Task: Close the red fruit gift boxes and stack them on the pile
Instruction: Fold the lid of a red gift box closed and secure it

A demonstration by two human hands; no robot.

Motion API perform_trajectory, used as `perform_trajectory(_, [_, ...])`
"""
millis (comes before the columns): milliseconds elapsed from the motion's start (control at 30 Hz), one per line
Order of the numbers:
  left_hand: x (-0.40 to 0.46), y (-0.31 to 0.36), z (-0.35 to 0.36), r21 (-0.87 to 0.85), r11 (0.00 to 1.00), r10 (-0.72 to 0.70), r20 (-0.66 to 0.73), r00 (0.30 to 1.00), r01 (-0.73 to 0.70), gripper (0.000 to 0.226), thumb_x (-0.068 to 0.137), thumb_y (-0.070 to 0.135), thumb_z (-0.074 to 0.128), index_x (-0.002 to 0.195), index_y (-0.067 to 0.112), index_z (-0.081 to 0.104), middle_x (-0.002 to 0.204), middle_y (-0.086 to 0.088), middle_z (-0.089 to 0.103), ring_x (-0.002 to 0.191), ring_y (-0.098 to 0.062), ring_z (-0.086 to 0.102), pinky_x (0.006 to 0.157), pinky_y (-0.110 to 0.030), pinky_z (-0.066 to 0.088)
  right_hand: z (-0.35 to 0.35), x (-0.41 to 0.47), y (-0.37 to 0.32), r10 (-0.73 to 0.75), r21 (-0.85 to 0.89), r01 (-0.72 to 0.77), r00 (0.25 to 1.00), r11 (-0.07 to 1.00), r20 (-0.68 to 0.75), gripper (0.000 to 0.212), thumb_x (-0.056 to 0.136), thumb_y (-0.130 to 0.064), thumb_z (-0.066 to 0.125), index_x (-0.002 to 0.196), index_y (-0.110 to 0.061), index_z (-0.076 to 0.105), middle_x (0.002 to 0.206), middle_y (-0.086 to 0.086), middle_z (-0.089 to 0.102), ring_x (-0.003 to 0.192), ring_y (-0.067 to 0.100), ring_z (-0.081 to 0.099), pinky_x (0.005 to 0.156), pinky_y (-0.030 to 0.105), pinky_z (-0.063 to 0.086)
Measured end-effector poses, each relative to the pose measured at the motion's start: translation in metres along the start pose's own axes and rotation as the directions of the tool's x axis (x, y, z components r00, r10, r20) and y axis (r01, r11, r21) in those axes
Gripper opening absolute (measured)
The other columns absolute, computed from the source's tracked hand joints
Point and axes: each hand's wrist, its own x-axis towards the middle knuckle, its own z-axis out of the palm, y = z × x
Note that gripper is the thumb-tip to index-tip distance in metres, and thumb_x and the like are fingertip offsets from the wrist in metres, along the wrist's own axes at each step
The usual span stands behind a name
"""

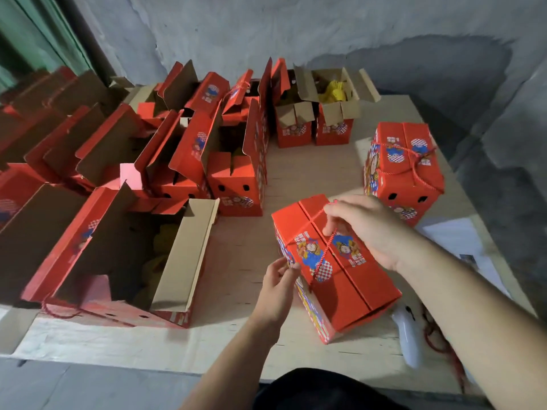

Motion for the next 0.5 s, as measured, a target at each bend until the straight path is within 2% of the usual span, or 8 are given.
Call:
perform_trajectory(100, [0.002, -0.006, 0.011, -0.03, 0.996, -0.084, 0.045, 0.995, 0.086, 0.052, 0.104, 0.046, 0.057, 0.148, 0.022, 0.045, 0.134, 0.004, 0.062, 0.116, -0.004, 0.06, 0.089, -0.021, 0.048, -0.014, -0.002, 0.035, -0.057, -0.126, 0.041, 0.991, 0.991, -0.12, 0.045, 0.081, -0.056, 0.058, 0.083, -0.014, 0.073, 0.085, 0.01, 0.074, 0.083, 0.023, 0.069, 0.079, 0.035, 0.047])
perform_trajectory(167, [0.0, -0.01, 0.019, -0.038, 0.995, -0.091, 0.066, 0.994, 0.094, 0.064, 0.098, 0.053, 0.064, 0.153, 0.028, 0.042, 0.143, 0.001, 0.057, 0.127, -0.009, 0.058, 0.105, -0.032, 0.047, -0.026, -0.004, 0.068, -0.021, -0.358, -0.048, 0.982, 0.933, -0.186, 0.045, 0.086, -0.061, 0.058, 0.107, -0.023, 0.071, 0.107, 0.004, 0.073, 0.102, 0.023, 0.069, 0.083, 0.033, 0.047])
perform_trajectory(233, [-0.002, -0.013, 0.025, -0.003, 0.999, -0.042, 0.081, 0.996, 0.043, 0.07, 0.083, 0.063, 0.063, 0.15, 0.05, 0.044, 0.148, 0.007, 0.047, 0.134, 0.01, 0.043, 0.115, -0.038, 0.038, -0.033, -0.012, 0.1, 0.161, -0.535, -0.239, 0.969, 0.81, -0.188, 0.065, 0.088, -0.064, 0.06, 0.142, -0.029, 0.051, 0.14, 0.002, 0.055, 0.13, 0.024, 0.057, 0.103, 0.04, 0.047])
perform_trajectory(267, [-0.003, -0.015, 0.027, 0.021, 1.0, -0.014, 0.098, 0.995, 0.012, 0.066, 0.08, 0.065, 0.06, 0.144, 0.062, 0.044, 0.146, 0.012, 0.042, 0.128, 0.024, 0.032, 0.114, -0.035, 0.034, -0.033, -0.018, 0.114, 0.259, -0.523, -0.308, 0.951, 0.795, -0.167, 0.075, 0.085, -0.069, 0.061, 0.148, -0.032, 0.044, 0.144, -0.001, 0.051, 0.135, 0.021, 0.053, 0.11, 0.044, 0.044])
perform_trajectory(300, [-0.004, -0.016, 0.029, 0.042, 0.999, -0.003, 0.124, 0.992, -0.002, 0.063, 0.08, 0.066, 0.06, 0.14, 0.071, 0.041, 0.145, 0.015, 0.038, 0.125, 0.03, 0.023, 0.112, -0.032, 0.031, -0.031, -0.023, 0.125, 0.326, -0.44, -0.353, 0.935, 0.826, -0.137, 0.077, 0.078, -0.075, 0.063, 0.144, -0.037, 0.046, 0.14, -0.007, 0.057, 0.131, 0.015, 0.056, 0.112, 0.045, 0.045])
perform_trajectory(333, [-0.004, -0.017, 0.031, 0.055, 0.998, 0.0, 0.146, 0.989, -0.009, 0.064, 0.079, 0.067, 0.062, 0.137, 0.076, 0.037, 0.146, 0.016, 0.035, 0.128, 0.028, 0.017, 0.11, -0.03, 0.029, -0.029, -0.027, 0.133, 0.357, -0.34, -0.376, 0.926, 0.862, -0.119, 0.076, 0.071, -0.079, 0.067, 0.135, -0.042, 0.051, 0.131, -0.016, 0.065, 0.123, 0.007, 0.062, 0.11, 0.045, 0.047])
perform_trajectory(400, [-0.002, -0.023, 0.036, 0.089, 0.995, 0.022, 0.13, 0.991, -0.033, 0.08, 0.071, 0.07, 0.071, 0.139, 0.077, 0.029, 0.147, 0.012, 0.027, 0.14, 0.007, 0.017, 0.116, -0.031, 0.031, -0.023, -0.03, 0.144, 0.335, -0.251, -0.358, 0.933, 0.899, -0.128, 0.073, 0.064, -0.08, 0.076, 0.126, -0.051, 0.052, 0.117, -0.026, 0.071, 0.111, 0.0, 0.067, 0.105, 0.044, 0.052])
perform_trajectory(500, [0.006, -0.029, 0.043, 0.197, 0.979, 0.044, 0.05, 0.998, -0.054, 0.117, 0.06, 0.074, 0.076, 0.155, 0.061, 0.01, 0.15, 0.003, 0.021, 0.142, -0.012, 0.019, 0.125, -0.045, 0.03, -0.014, -0.027, 0.143, 0.306, -0.231, -0.338, 0.938, 0.912, -0.164, 0.082, 0.061, -0.082, 0.075, 0.132, -0.057, 0.042, 0.115, -0.031, 0.069, 0.112, 0.005, 0.067, 0.099, 0.041, 0.054])
